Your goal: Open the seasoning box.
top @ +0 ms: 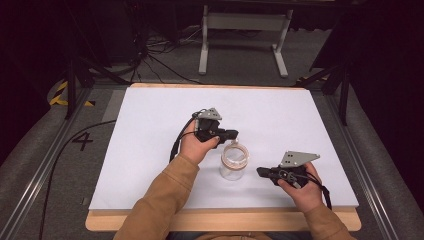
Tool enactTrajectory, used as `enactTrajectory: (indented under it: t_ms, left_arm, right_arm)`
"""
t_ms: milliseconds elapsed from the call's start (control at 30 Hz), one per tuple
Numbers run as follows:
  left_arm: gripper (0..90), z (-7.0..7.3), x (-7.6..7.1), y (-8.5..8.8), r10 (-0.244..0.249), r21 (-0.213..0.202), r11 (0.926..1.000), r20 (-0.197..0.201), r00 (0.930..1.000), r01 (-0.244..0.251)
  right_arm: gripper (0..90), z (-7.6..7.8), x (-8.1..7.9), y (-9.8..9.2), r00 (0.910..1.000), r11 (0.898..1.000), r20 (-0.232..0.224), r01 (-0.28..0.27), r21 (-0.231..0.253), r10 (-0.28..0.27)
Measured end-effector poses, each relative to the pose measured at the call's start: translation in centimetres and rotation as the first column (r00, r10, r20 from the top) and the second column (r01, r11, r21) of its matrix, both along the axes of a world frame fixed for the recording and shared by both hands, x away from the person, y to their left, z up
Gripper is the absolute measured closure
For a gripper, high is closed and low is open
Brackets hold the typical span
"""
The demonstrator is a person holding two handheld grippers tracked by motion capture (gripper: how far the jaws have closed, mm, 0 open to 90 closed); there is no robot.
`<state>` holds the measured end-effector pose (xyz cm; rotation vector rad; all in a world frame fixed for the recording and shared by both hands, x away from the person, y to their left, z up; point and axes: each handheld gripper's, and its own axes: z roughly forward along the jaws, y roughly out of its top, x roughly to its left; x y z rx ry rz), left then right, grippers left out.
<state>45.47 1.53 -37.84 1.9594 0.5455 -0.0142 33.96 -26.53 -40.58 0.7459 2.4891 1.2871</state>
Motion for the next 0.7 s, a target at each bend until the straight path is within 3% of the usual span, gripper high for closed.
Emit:
enactTrajectory:
  t_ms: [200,467,700]
  left_arm:
    - [87.4,0.0,0.0,-0.1,-0.001,-0.006,1.0000,0.010,0.9999,0.001]
    - [87.5,-0.1,0.1,0.0,-0.001,-0.018,0.9998,-0.007,1.0000,0.001]
    - [87.5,-0.4,0.2,0.1,-0.006,-0.040,0.9992,-0.024,0.9997,0.005]
  right_arm:
    - [89.6,0.3,0.0,0.3,1.0000,1.000,0.002,-0.005,0.019,0.005]
    - [89.7,1.5,0.1,1.5,0.9996,0.997,0.019,-0.024,0.070,0.022]
    - [89.8,1.7,0.1,2.4,0.9991,0.996,0.020,-0.039,0.075,0.038]
